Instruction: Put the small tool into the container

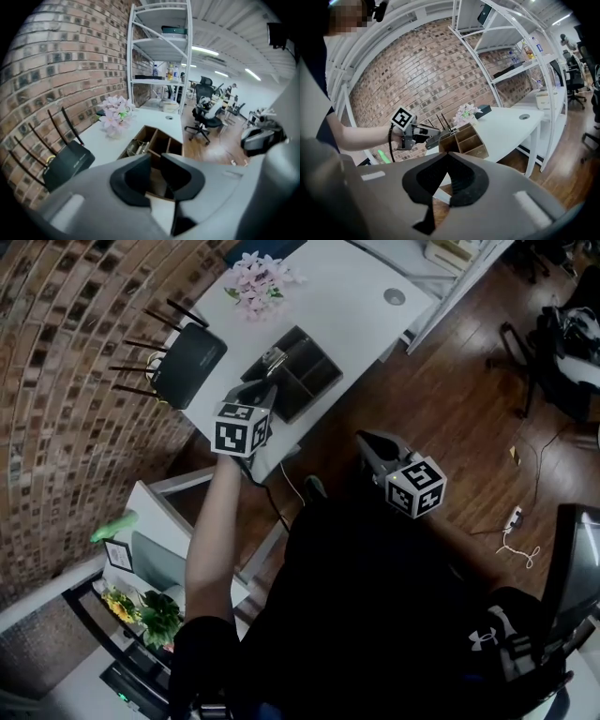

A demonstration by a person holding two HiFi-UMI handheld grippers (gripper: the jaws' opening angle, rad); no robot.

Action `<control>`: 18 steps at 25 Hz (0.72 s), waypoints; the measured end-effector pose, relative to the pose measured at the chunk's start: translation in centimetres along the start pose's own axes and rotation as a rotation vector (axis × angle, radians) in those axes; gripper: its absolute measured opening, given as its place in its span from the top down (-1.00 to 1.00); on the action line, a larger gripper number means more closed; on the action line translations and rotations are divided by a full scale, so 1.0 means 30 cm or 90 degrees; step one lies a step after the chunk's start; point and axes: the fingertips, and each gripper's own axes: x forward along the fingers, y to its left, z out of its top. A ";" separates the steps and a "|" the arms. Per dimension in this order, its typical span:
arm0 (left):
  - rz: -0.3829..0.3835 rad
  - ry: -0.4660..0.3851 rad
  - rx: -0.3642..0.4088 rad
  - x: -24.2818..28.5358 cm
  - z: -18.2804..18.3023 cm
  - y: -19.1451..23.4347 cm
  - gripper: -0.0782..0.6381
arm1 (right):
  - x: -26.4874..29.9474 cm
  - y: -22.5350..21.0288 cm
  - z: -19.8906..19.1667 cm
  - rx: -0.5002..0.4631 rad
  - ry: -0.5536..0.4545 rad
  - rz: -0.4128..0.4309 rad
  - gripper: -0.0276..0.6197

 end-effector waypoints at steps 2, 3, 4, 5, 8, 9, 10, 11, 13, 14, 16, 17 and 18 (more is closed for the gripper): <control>-0.007 -0.030 -0.041 -0.059 -0.040 -0.056 0.62 | -0.001 -0.002 -0.019 0.004 0.009 0.014 0.91; -0.010 -0.041 -0.062 -0.087 -0.064 -0.089 0.64 | -0.002 -0.003 -0.028 0.006 0.015 0.021 0.91; -0.012 -0.051 -0.084 -0.112 -0.090 -0.123 0.64 | -0.002 -0.005 -0.037 0.008 0.020 0.028 0.91; -0.015 -0.059 -0.106 -0.134 -0.116 -0.156 0.64 | -0.001 -0.007 -0.045 0.009 0.026 0.034 0.91; -0.024 -0.074 -0.159 -0.175 -0.187 -0.241 0.67 | 0.006 -0.009 -0.058 0.006 0.034 0.040 0.91; -0.029 -0.078 -0.169 -0.185 -0.207 -0.267 0.67 | 0.007 -0.004 -0.058 0.001 0.035 0.039 0.91; -0.034 -0.081 -0.176 -0.196 -0.224 -0.292 0.69 | 0.008 0.005 -0.055 -0.004 0.033 0.037 0.91; -0.039 -0.086 -0.181 -0.210 -0.237 -0.316 0.70 | 0.008 0.019 -0.052 -0.010 0.030 0.035 0.91; -0.046 -0.097 -0.186 -0.245 -0.256 -0.352 0.73 | 0.008 0.057 -0.038 -0.021 0.020 0.028 0.91; -0.047 -0.105 -0.185 -0.264 -0.260 -0.363 0.74 | 0.009 0.079 -0.026 -0.028 0.013 0.025 0.91; -0.052 -0.123 -0.182 -0.301 -0.261 -0.382 0.74 | 0.015 0.125 -0.005 -0.046 -0.001 0.021 0.91; -0.060 -0.131 -0.181 -0.318 -0.265 -0.392 0.74 | 0.021 0.148 0.001 -0.057 -0.004 0.020 0.91; -0.072 -0.138 -0.184 -0.335 -0.272 -0.403 0.74 | 0.027 0.171 0.005 -0.068 -0.006 0.019 0.91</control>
